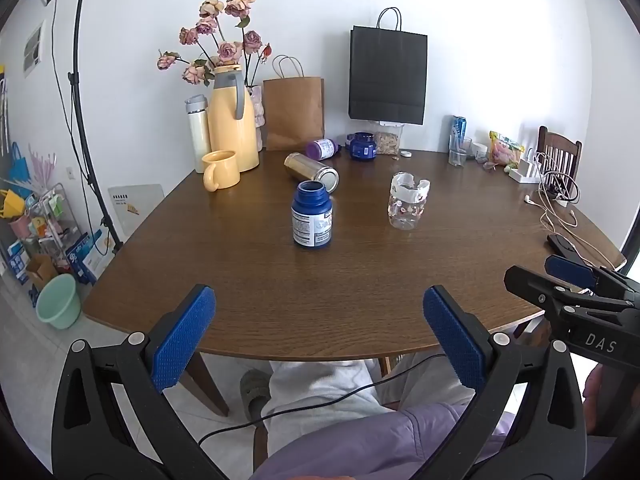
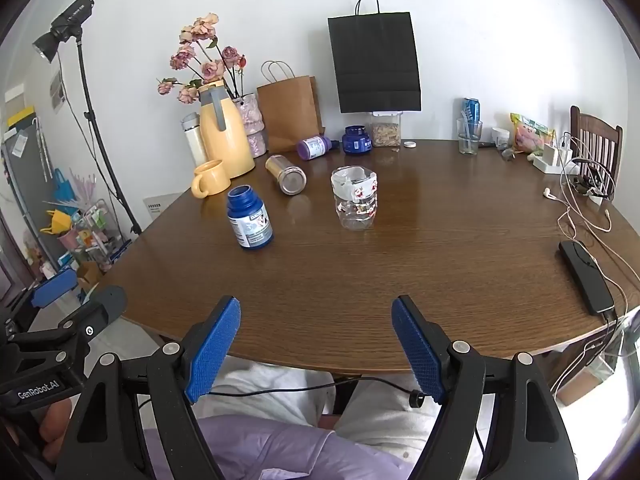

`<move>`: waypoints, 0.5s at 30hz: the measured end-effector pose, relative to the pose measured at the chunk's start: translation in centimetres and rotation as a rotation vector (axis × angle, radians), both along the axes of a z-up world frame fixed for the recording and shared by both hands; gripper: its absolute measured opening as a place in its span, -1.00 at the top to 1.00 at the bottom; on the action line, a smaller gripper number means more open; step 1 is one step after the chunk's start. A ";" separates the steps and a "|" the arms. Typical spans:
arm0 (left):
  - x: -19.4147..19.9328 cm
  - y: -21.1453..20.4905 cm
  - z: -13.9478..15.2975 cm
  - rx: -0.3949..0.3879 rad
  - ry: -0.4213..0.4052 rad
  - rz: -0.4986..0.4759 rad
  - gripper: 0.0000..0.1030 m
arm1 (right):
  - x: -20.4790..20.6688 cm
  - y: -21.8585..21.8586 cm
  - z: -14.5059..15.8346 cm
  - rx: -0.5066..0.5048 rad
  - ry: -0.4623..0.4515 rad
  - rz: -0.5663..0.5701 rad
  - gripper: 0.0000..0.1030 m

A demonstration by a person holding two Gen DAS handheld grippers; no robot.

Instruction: Flip cup upright

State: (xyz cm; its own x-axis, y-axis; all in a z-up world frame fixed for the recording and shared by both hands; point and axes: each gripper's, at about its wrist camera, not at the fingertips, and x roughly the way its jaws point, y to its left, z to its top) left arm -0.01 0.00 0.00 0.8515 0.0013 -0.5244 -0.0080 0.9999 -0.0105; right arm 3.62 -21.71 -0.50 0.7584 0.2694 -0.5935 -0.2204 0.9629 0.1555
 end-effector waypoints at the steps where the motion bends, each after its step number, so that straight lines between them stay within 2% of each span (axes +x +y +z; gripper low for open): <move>1: 0.0 0.0 0.0 0.000 0.000 0.001 -1.00 | 0.0 0.0 0.0 -0.002 0.000 0.000 -0.59; 15: 0.0 0.0 0.0 -0.003 -0.003 0.001 -1.00 | 0.2 0.1 -0.1 -0.006 0.002 -0.003 -0.59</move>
